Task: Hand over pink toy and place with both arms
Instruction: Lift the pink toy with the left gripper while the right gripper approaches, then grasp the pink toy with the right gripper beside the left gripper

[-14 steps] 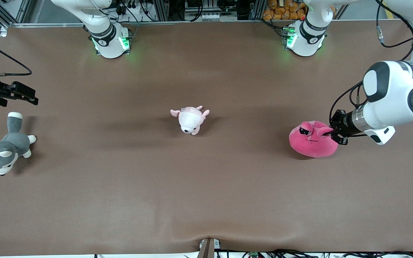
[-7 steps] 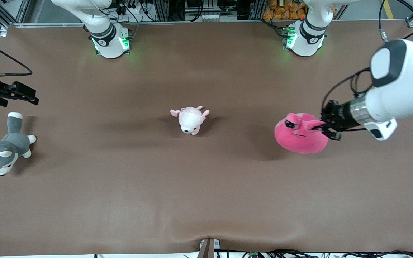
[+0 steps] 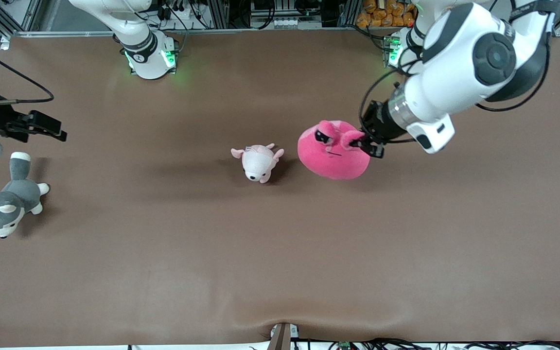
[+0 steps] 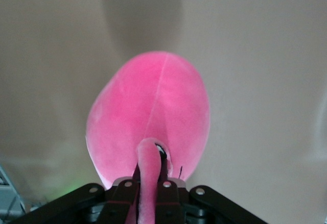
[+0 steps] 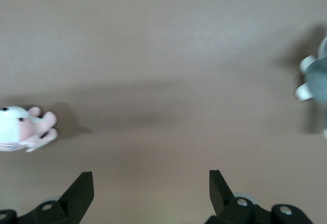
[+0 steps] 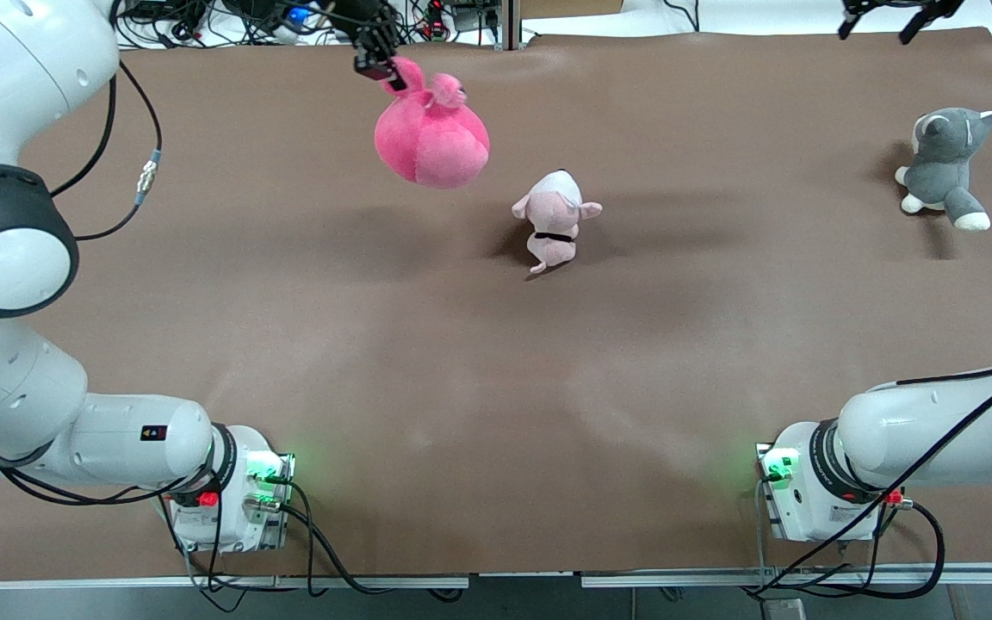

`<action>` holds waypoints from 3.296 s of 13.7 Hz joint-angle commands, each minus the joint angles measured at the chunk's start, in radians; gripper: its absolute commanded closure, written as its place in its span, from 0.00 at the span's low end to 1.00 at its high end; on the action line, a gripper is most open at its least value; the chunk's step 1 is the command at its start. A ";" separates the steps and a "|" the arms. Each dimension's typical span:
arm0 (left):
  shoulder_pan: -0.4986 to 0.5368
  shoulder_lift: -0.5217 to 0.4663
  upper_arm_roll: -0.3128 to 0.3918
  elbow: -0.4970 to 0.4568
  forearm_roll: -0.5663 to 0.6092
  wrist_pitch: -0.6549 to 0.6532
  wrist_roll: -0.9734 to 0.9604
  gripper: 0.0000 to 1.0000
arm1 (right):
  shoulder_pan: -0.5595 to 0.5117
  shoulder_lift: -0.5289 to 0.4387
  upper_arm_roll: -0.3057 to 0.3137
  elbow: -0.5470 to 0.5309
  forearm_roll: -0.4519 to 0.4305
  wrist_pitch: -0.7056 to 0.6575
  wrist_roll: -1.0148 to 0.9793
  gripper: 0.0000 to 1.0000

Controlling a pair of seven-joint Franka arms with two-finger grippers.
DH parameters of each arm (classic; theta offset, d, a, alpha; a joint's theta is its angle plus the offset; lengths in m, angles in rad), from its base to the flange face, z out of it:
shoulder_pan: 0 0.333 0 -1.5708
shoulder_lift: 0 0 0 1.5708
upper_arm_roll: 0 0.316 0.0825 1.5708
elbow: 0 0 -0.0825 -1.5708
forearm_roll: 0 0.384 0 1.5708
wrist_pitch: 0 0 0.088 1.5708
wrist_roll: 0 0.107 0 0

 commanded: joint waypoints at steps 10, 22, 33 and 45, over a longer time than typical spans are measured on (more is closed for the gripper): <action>-0.205 0.099 -0.015 0.198 -0.070 0.037 -0.449 1.00 | 0.153 0.271 -0.003 0.044 0.549 0.060 0.361 0.00; -0.289 0.177 -0.015 0.192 -0.168 0.199 -0.506 1.00 | 0.204 0.320 -0.002 0.004 0.901 -0.159 0.613 0.00; -0.283 0.177 -0.015 0.190 -0.171 0.200 -0.499 1.00 | 0.254 0.311 -0.002 -0.071 1.111 -0.139 0.691 0.00; -0.265 0.174 -0.012 0.192 -0.193 0.197 -0.495 0.97 | 0.285 0.314 -0.003 -0.050 1.114 -0.104 0.687 1.00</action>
